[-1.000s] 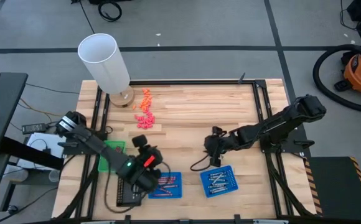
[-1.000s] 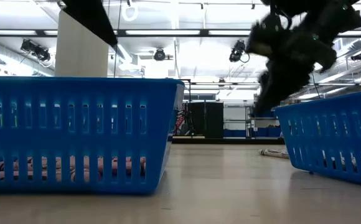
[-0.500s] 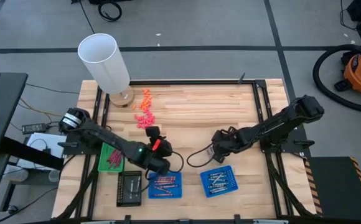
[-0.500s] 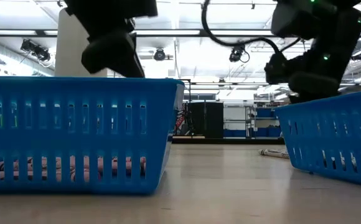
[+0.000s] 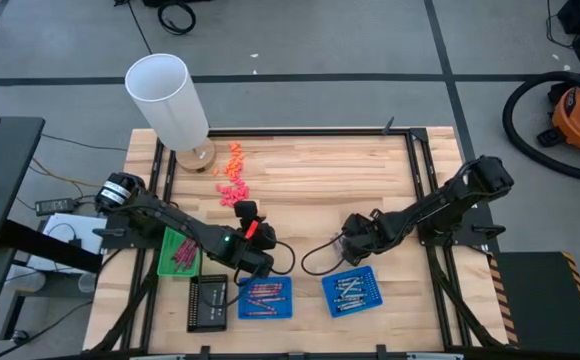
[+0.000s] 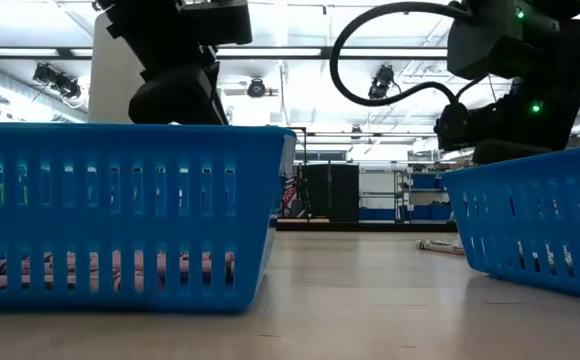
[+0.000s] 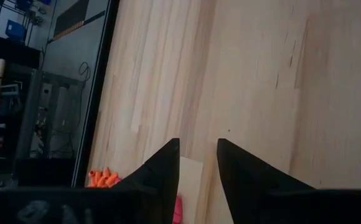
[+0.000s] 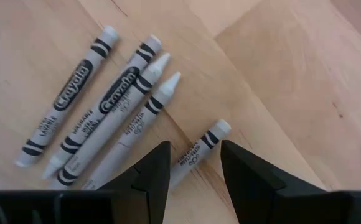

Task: Sort crayons
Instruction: Put the white crayon into the black basket

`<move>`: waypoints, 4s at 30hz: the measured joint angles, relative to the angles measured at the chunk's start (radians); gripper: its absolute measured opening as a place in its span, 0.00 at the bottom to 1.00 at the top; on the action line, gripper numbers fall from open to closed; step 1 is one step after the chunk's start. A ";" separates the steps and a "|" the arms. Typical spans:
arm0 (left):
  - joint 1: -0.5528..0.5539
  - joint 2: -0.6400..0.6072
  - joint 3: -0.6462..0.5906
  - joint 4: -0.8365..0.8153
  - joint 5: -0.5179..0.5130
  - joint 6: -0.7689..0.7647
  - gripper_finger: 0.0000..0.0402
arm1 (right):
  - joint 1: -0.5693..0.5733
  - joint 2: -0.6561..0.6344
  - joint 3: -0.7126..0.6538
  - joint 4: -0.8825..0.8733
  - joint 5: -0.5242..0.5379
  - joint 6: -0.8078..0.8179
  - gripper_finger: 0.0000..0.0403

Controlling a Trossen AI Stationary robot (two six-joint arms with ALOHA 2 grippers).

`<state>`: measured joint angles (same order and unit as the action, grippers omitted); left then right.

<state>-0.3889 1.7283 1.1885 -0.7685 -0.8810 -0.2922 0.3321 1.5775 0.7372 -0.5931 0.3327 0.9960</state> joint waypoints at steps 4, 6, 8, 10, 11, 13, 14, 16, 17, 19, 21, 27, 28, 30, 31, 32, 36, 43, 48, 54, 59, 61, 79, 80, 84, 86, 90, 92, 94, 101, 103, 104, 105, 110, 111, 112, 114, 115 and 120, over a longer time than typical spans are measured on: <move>0.000 0.000 0.000 -0.002 0.000 -0.001 0.30 | 0.001 0.016 0.004 -0.001 0.006 0.022 0.38; 0.000 0.000 0.000 -0.004 0.000 -0.004 0.29 | 0.000 0.018 0.004 -0.002 -0.007 0.026 0.37; 0.000 0.000 0.000 -0.004 0.000 -0.005 0.29 | 0.000 0.020 0.004 0.001 -0.018 0.026 0.36; 0.000 0.000 0.000 -0.005 0.000 -0.006 0.29 | -0.001 0.020 0.004 0.003 -0.024 0.018 0.34; 0.000 0.000 0.000 -0.005 0.000 -0.006 0.29 | -0.001 0.019 0.004 0.005 -0.027 0.008 0.32; 0.000 0.000 0.000 -0.005 0.000 -0.007 0.29 | -0.001 0.018 0.004 0.008 -0.031 0.000 0.28; 0.000 0.000 0.000 -0.005 0.000 -0.007 0.29 | -0.001 0.018 0.004 0.009 -0.032 -0.001 0.26; -0.001 0.000 0.000 -0.004 0.000 -0.007 0.29 | -0.001 0.019 0.004 0.012 -0.032 -0.007 0.22; -0.003 0.000 0.000 -0.005 0.000 -0.008 0.29 | -0.001 0.019 0.003 0.013 -0.032 -0.012 0.19; -0.008 0.000 0.000 -0.003 0.000 -0.011 0.30 | -0.001 0.020 0.003 0.017 -0.031 -0.024 0.15; -0.015 0.000 0.000 0.000 0.001 -0.011 0.30 | -0.002 0.020 0.003 0.018 -0.027 -0.035 0.12; -0.031 0.000 0.000 0.030 0.022 -0.010 0.29 | -0.014 -0.006 -0.002 0.004 -0.008 -0.058 0.08; -0.031 0.000 0.000 0.034 0.023 -0.010 0.29 | -0.016 -0.017 -0.005 -0.011 0.006 -0.060 0.08; -0.032 0.000 0.000 0.049 0.023 -0.010 0.29 | -0.020 -0.043 -0.001 -0.011 0.026 -0.069 0.09; -0.032 -0.001 0.000 0.053 0.023 -0.010 0.29 | -0.020 -0.053 0.006 -0.019 0.037 -0.072 0.09; -0.032 -0.001 0.000 0.059 0.023 -0.009 0.30 | -0.020 -0.063 0.012 -0.032 0.042 -0.079 0.10; -0.031 -0.001 0.000 0.126 0.029 0.040 0.30 | -0.006 -0.099 0.059 -0.028 0.104 -0.157 0.10; -0.022 -0.002 -0.140 0.569 0.181 0.329 0.29 | 0.056 -0.132 0.130 0.185 0.253 -0.435 0.10; 0.019 -0.001 -0.260 0.920 0.345 0.379 0.29 | 0.089 -0.140 0.130 0.424 0.223 -0.648 0.10; 0.056 -0.001 -0.298 1.151 0.365 0.362 0.29 | 0.119 -0.140 0.130 0.650 0.223 -0.844 0.10; 0.073 -0.001 -0.298 1.270 0.465 0.372 0.29 | 0.125 -0.140 0.130 0.757 0.223 -0.948 0.10; 0.077 -0.001 -0.298 1.305 0.488 0.372 0.29 | 0.125 -0.140 0.130 0.770 0.224 -0.969 0.10; 0.079 -0.001 -0.298 1.474 0.498 0.393 0.30 | 0.125 -0.140 0.130 0.870 0.217 -1.052 0.10; 0.079 -0.001 -0.298 1.482 0.498 0.393 0.30 | 0.125 -0.140 0.130 0.869 0.217 -1.052 0.10; 0.079 -0.001 -0.298 1.527 0.498 0.394 0.29 | 0.125 -0.140 0.130 0.869 0.216 -1.052 0.10; 0.079 -0.001 -0.298 1.536 0.498 0.413 0.29 | 0.125 -0.140 0.130 0.870 0.216 -1.052 0.10; 0.079 -0.001 -0.298 1.553 0.498 0.417 0.29 | 0.125 -0.140 0.130 0.870 0.216 -1.049 0.10; 0.079 -0.001 -0.298 1.554 0.498 0.418 0.29 | 0.125 -0.140 0.130 0.869 0.216 -1.048 0.10; 0.079 0.000 -0.298 1.554 0.498 0.418 0.26 | 0.125 -0.140 0.130 0.869 0.216 -1.046 0.10; 0.078 0.000 -0.298 1.550 0.498 0.418 0.07 | 0.119 -0.140 0.130 0.868 0.216 -1.004 0.14; 0.078 0.000 -0.298 1.550 0.497 0.417 0.05 | 0.116 -0.140 0.130 0.867 0.215 -0.985 0.15; 0.078 0.000 -0.298 1.549 0.497 0.417 0.05 | 0.116 -0.140 0.130 0.866 0.215 -0.980 0.15; 0.078 0.000 -0.298 1.547 0.497 0.416 0.05 | 0.116 -0.140 0.130 0.866 0.214 -0.976 0.16; 0.076 0.000 -0.298 1.489 0.491 0.387 0.08 | 0.116 -0.140 0.130 0.862 0.213 -0.957 0.19; 0.074 0.000 -0.298 1.473 0.485 0.382 0.08 | 0.116 -0.140 0.131 0.852 0.213 -0.948 0.20; 0.070 -0.001 -0.298 1.458 0.478 0.378 0.09 | 0.116 -0.140 0.131 0.837 0.214 -0.942 0.20; 0.060 -0.009 -0.298 1.409 0.463 0.377 0.09 | 0.116 -0.140 0.131 0.804 0.215 -0.929 0.22; 0.054 -0.019 -0.298 1.375 0.456 0.374 0.09 | 0.118 -0.140 0.131 0.788 0.222 -0.917 0.22; 0.012 -0.110 -0.297 1.125 0.451 0.294 0.09 | 0.124 -0.140 0.131 0.659 0.267 -0.844 0.23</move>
<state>-0.3767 1.6184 0.8913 0.3563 -0.4298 0.0013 0.4559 1.4372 0.8680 0.0661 0.6000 0.1520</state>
